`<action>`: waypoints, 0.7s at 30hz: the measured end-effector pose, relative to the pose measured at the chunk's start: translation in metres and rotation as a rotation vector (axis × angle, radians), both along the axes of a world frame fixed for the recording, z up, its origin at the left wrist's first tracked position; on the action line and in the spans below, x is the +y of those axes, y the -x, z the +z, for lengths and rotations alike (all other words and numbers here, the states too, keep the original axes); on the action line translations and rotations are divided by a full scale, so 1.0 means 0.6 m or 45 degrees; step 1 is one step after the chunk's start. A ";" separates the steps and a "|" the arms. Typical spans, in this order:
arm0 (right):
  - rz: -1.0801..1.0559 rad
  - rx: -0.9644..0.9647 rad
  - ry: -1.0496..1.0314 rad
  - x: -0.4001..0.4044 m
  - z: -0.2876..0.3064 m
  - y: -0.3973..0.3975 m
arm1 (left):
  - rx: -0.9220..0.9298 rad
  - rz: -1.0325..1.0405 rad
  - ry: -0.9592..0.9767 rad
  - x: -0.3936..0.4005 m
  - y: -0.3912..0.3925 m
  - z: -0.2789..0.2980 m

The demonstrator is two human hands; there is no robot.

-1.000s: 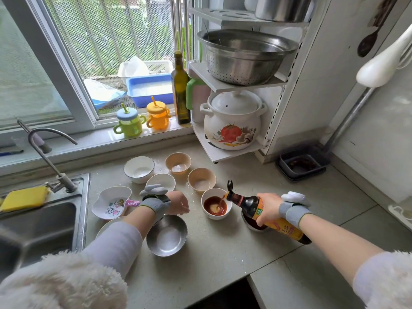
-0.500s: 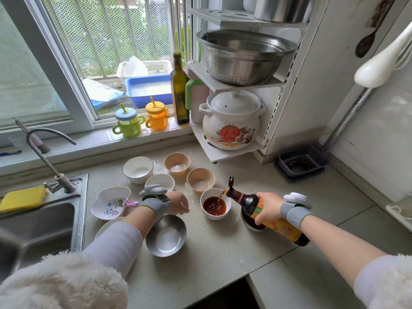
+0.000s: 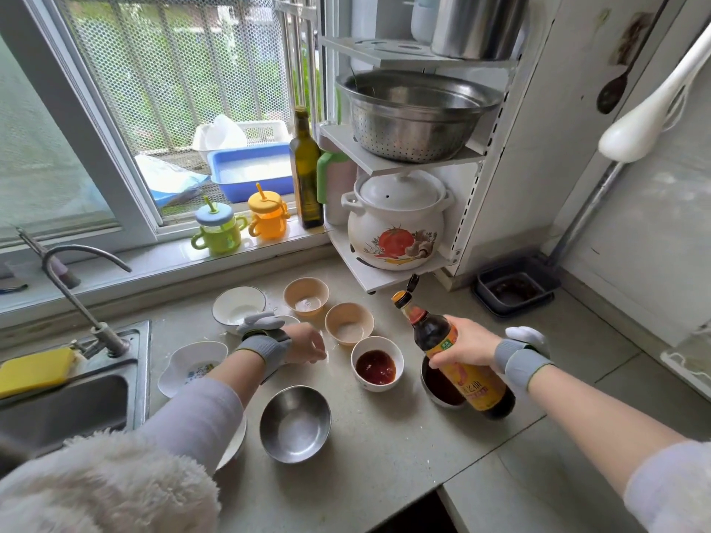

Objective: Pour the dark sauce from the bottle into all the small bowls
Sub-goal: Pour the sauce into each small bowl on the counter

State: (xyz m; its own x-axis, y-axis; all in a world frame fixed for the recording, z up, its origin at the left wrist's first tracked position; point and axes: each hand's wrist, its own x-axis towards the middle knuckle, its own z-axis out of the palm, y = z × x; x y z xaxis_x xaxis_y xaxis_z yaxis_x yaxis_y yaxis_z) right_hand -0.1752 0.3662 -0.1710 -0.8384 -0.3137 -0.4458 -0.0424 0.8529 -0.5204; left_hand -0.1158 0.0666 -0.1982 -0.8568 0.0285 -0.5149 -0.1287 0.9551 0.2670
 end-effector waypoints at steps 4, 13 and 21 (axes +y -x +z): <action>0.048 0.051 -0.067 -0.030 0.019 0.015 | 0.006 -0.033 0.079 -0.032 0.000 0.005; 0.144 0.032 -0.269 -0.080 0.007 0.046 | -0.074 0.137 -0.091 -0.070 -0.017 -0.016; 0.259 0.025 -0.391 -0.096 -0.021 0.072 | -0.100 0.222 -0.076 -0.070 -0.024 -0.025</action>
State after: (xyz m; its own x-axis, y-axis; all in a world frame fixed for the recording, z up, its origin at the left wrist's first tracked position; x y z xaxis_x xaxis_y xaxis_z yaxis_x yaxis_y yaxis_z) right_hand -0.2185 0.3084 -0.1833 -0.7820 -0.3291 -0.5293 -0.2348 0.9422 -0.2390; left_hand -0.1015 0.0246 -0.2132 -0.8088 -0.0844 -0.5820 -0.3136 0.8991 0.3054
